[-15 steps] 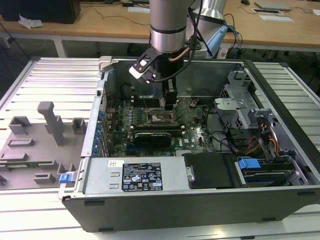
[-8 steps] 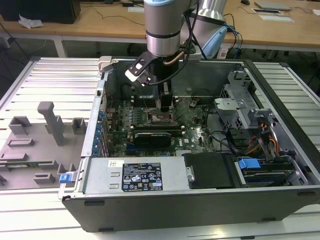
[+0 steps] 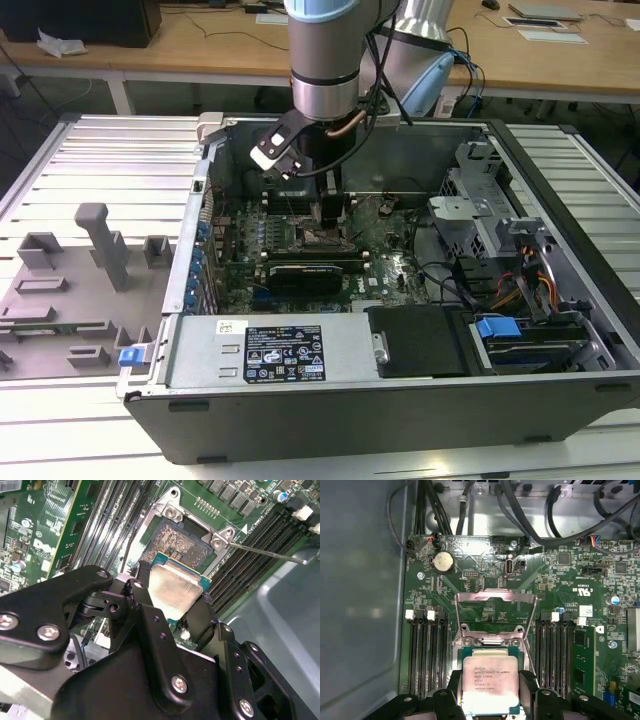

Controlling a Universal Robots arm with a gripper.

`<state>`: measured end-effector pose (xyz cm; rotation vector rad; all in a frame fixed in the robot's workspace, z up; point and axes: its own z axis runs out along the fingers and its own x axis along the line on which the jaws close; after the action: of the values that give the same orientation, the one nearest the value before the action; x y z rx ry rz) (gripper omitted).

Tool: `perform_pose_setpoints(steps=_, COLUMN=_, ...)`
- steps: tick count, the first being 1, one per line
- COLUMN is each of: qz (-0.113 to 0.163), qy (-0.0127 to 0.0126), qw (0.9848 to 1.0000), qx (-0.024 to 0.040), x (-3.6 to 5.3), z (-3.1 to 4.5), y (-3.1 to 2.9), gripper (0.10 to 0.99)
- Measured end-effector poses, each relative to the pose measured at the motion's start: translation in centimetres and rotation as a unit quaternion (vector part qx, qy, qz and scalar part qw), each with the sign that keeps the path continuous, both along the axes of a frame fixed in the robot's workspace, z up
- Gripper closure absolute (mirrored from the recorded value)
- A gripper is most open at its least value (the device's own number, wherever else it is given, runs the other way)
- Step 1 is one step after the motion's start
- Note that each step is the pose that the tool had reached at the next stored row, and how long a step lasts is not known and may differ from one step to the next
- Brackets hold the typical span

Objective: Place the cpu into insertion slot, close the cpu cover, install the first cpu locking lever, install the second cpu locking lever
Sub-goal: 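Place the cpu into insertion slot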

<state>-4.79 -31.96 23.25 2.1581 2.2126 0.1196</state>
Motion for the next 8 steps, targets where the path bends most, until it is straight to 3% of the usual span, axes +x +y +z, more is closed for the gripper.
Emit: perform_pose_setpoints(steps=8, qz=0.0, qy=-0.0001, qw=1.0, qx=0.0, x=-0.03, z=-0.89, y=0.0, gripper=0.545)
